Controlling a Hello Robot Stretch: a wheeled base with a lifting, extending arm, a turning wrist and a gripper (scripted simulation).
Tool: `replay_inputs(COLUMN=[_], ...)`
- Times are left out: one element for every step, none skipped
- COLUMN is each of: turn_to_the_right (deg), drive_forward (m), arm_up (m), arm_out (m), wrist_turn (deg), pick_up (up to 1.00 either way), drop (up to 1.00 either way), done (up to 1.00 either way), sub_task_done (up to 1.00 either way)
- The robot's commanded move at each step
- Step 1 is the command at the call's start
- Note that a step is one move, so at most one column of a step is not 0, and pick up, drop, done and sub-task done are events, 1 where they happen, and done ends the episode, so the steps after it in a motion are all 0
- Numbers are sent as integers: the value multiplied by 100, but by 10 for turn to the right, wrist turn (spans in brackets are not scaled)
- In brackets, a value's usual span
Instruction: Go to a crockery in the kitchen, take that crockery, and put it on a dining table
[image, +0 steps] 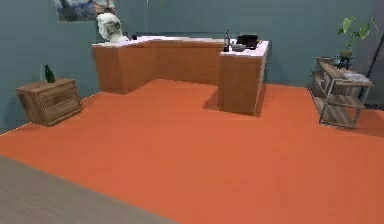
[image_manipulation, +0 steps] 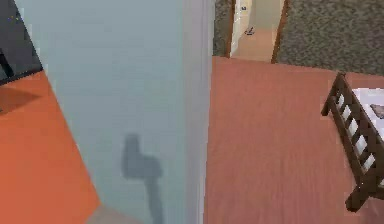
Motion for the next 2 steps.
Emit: replay_inputs(turn_to_the_right=[240,30], drive_forward=[0,0], arm_up=[0,0], arm_out=[0,0], wrist_turn=[0,0], pick_up=[0,0], drop=[0,0], done=[0,0], sub_task_done=[0,0])
